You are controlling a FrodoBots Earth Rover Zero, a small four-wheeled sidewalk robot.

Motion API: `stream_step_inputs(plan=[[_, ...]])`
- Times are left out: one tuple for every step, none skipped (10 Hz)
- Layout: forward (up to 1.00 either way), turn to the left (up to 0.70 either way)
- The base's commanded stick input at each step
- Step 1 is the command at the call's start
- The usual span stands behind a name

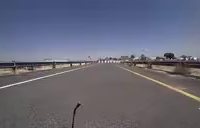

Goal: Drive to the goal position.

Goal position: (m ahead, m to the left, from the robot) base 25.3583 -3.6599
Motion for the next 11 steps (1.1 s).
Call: stream_step_inputs(plan=[[0.00, 0.00], [0.00, 0.00], [0.00, 0.00], [0.00, 0.00], [0.01, 0.00], [0.11, 0.00], [0.21, 0.00], [0.31, 0.00], [0.41, 0.00], [0.50, 0.00], [0.60, 0.00]])
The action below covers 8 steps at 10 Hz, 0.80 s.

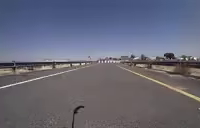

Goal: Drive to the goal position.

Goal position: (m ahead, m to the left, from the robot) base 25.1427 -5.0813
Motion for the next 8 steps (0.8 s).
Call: stream_step_inputs(plan=[[0.70, 0.00], [0.70, 0.00], [0.70, 0.00], [0.70, 0.00], [0.70, 0.00], [0.70, 0.00], [0.70, 0.00], [0.70, 0.00]])
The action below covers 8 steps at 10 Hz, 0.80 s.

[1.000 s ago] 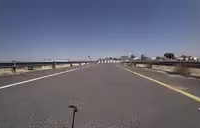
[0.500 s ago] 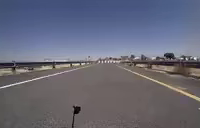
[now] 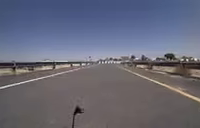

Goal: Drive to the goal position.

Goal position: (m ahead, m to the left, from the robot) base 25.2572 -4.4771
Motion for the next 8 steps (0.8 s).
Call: stream_step_inputs(plan=[[0.70, 0.00], [0.70, 0.00], [0.70, 0.00], [0.70, 0.00], [0.70, 0.00], [0.70, 0.00], [0.70, 0.00], [0.70, 0.00]])
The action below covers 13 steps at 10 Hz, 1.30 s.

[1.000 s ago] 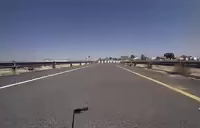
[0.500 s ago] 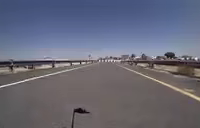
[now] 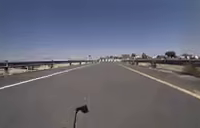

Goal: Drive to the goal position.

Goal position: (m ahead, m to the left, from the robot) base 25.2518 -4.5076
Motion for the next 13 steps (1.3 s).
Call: stream_step_inputs(plan=[[0.70, -0.27], [0.70, -0.27], [0.70, 0.00], [0.70, 0.00], [0.70, 0.00], [0.70, 0.00], [0.70, 0.00], [0.70, 0.00], [0.70, 0.00], [0.70, 0.00], [0.70, 0.00], [0.70, 0.00], [0.70, 0.00]])
